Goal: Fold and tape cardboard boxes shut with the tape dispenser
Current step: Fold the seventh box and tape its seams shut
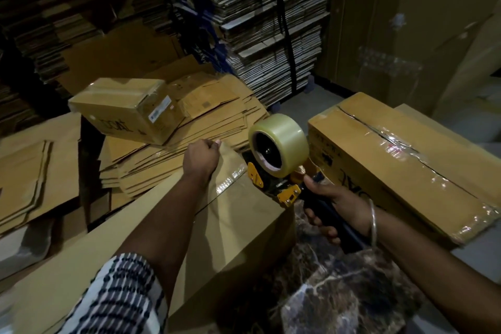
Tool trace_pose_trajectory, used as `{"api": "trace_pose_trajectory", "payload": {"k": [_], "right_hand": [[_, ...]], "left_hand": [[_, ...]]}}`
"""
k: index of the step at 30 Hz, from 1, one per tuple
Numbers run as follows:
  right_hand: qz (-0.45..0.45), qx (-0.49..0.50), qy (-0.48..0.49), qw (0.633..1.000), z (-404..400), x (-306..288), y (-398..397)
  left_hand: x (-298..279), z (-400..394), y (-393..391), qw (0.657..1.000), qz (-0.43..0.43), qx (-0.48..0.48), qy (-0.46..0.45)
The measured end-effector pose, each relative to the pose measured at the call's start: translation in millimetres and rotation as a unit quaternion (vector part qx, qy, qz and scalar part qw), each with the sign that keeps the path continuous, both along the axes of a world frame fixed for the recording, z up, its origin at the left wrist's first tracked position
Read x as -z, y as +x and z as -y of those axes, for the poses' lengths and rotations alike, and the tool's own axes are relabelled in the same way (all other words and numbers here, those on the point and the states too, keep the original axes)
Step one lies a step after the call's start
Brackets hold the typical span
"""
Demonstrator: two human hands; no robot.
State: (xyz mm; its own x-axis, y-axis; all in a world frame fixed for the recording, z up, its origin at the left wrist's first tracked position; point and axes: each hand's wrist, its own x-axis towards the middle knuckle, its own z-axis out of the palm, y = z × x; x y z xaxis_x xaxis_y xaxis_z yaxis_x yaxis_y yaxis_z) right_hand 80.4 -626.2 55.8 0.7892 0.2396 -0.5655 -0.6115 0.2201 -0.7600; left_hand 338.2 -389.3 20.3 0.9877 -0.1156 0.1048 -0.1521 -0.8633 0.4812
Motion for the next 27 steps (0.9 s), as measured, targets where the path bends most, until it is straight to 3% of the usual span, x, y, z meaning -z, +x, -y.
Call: {"api": "trace_pose_trajectory", "payload": {"k": [3, 7, 9, 13, 18, 27], "right_hand": [[-0.003, 0.000, 0.039, 0.999, 4.8, -0.5, -12.7], [-0.012, -0.016, 0.072, 0.997, 4.2, -1.4, -10.2], [-0.016, -0.018, 0.070, 0.997, 4.6, 0.0, -9.1], [-0.011, -0.013, 0.061, 0.998, 4.8, 3.9, -8.6], [-0.022, -0.002, 0.034, 0.999, 1.5, -3.2, -2.4], [-0.005, -0.024, -0.032, 0.999, -1.8, -12.8, 15.1]], "left_hand": [[-2.4, 1.9, -7.4, 0.998, 0.039, 0.039, 0.005], [-10.6, 3.0, -15.4, 0.960, 0.152, 0.235, 0.023], [-12.7, 0.7, -13.8, 0.937, 0.148, 0.315, 0.045], [-14.2, -2.8, -4.8, 0.912, 0.126, 0.377, 0.103], [-15.4, -7.7, 2.3, 0.902, 0.124, 0.382, 0.158], [-13.3, -23.5, 7.6, 0.945, 0.043, 0.279, 0.164]]}}
